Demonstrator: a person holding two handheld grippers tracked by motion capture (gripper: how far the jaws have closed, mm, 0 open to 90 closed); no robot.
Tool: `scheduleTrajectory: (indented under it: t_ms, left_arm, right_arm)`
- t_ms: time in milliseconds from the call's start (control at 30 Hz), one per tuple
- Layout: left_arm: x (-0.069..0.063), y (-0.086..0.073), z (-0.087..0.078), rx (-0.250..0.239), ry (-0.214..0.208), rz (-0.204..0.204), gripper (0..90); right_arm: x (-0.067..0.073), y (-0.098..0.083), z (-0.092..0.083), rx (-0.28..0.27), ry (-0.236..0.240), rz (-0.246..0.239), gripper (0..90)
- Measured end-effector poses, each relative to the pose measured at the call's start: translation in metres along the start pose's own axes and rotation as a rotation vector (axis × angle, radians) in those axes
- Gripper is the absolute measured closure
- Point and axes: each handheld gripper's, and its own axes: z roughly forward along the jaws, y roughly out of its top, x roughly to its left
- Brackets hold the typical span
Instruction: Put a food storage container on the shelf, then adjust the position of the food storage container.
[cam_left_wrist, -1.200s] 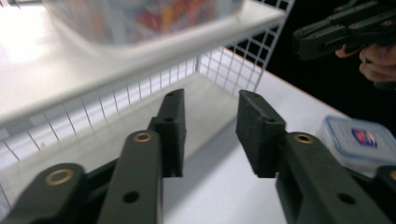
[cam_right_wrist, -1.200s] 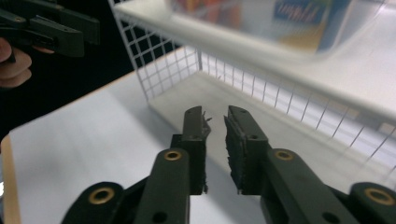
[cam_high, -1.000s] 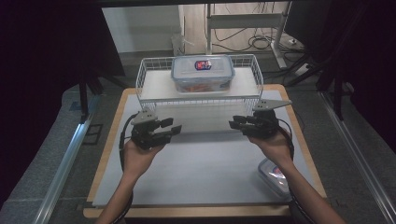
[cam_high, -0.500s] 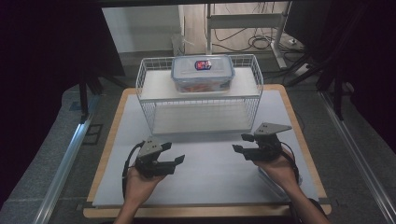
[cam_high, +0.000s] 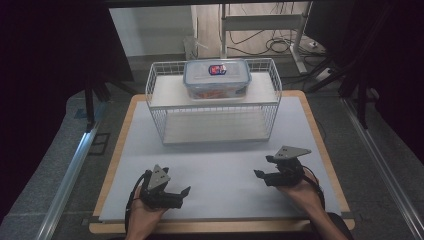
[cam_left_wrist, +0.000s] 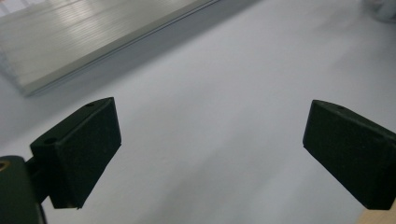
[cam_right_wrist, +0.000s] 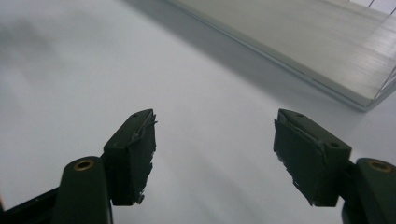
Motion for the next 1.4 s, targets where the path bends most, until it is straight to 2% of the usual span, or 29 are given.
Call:
scheduleTrajectory:
  t_ms: [100,333,533,633,667,767,833,933,1033,1167,1400]
  left_arm:
    - [0.002,0.000,-0.002,-0.022,-0.001,-0.020,4.1]
    - [-0.002,0.000,0.001,-0.009,0.015,0.013,3.5]
    - [0.001,0.000,-0.002,-0.025,0.007,-0.001,3.5]
    - [0.002,0.001,-0.002,-0.034,-0.005,-0.014,3.6]
    - [0.001,0.002,-0.002,-0.037,-0.006,-0.014,3.6]
    - [-0.001,0.003,-0.002,-0.041,-0.006,-0.003,3.7]
    - [-0.001,0.004,-0.002,-0.044,-0.010,-0.003,3.7]
    - [-0.001,0.004,0.000,-0.038,-0.012,-0.003,3.8]
    - [0.000,0.004,0.000,-0.035,-0.012,-0.003,3.9]
    - [-0.002,0.005,0.000,-0.036,-0.009,0.002,4.1]
    - [-0.003,0.004,-0.001,-0.033,-0.004,0.004,4.2]
  right_arm:
    - [0.000,-0.001,0.002,0.005,-0.003,-0.003,28.3]
    - [0.001,-0.001,0.001,0.013,-0.014,-0.015,27.9]
    - [-0.001,-0.003,-0.007,0.025,-0.023,0.014,30.8]
    - [-0.001,-0.008,-0.019,0.038,-0.043,0.012,42.6]
    - [-0.002,-0.011,-0.024,0.041,-0.040,0.021,50.8]
    - [-0.004,-0.018,-0.039,0.041,-0.031,0.040,64.3]
    - [-0.007,-0.027,-0.052,0.048,-0.024,0.052,76.0]
    - [-0.012,-0.042,-0.069,0.068,-0.046,0.061,87.6]
    - [-0.014,-0.055,-0.086,0.076,-0.065,0.087,89.5]
    - [-0.017,-0.067,-0.102,0.095,-0.098,0.097,89.6]
    - [-0.018,-0.085,-0.121,0.103,-0.108,0.138,89.6]
